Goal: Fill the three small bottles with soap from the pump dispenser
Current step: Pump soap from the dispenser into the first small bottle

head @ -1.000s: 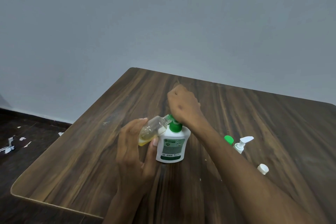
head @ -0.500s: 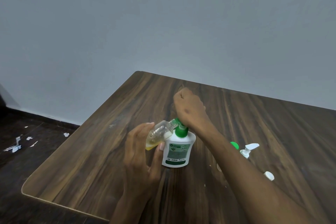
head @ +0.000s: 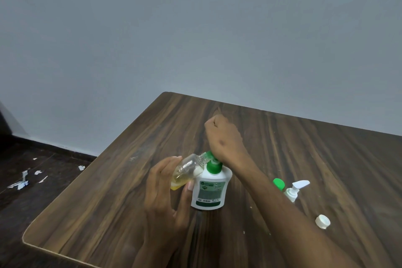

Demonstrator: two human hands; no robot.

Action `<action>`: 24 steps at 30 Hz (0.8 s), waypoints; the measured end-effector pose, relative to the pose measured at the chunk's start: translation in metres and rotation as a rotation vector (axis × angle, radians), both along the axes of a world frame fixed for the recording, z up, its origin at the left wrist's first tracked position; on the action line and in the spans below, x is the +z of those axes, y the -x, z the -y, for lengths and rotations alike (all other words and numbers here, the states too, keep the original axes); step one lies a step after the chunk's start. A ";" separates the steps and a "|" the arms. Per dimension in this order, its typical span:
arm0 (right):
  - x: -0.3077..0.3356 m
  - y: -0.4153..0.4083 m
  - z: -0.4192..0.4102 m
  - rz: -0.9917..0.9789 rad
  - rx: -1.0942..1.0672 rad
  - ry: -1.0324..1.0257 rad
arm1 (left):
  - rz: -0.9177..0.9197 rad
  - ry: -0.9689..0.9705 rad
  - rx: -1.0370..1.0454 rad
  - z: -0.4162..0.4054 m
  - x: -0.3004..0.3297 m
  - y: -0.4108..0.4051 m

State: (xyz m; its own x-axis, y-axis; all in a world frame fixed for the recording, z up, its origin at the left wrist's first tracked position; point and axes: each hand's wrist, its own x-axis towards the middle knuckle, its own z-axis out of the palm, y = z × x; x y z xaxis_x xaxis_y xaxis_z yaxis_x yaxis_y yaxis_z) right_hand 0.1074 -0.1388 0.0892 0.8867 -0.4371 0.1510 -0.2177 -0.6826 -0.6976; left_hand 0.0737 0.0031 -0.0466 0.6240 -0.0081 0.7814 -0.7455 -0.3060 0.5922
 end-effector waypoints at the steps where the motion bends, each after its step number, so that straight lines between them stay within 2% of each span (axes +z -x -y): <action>1: -0.001 -0.001 0.000 -0.002 -0.005 -0.012 | -0.007 0.003 0.003 0.000 0.000 0.000; 8: -0.002 -0.006 0.002 -0.016 -0.009 0.126 | -0.010 0.036 0.005 0.001 0.003 0.003; 12: -0.006 -0.006 0.004 -0.064 -0.031 0.093 | -0.030 0.008 0.018 0.000 0.000 0.002; 18: -0.008 -0.010 0.002 -0.022 0.005 0.008 | -0.038 0.002 0.019 0.000 -0.001 0.002; 24: -0.006 -0.009 0.004 -0.001 -0.001 0.051 | -0.028 0.000 0.016 0.000 -0.001 0.002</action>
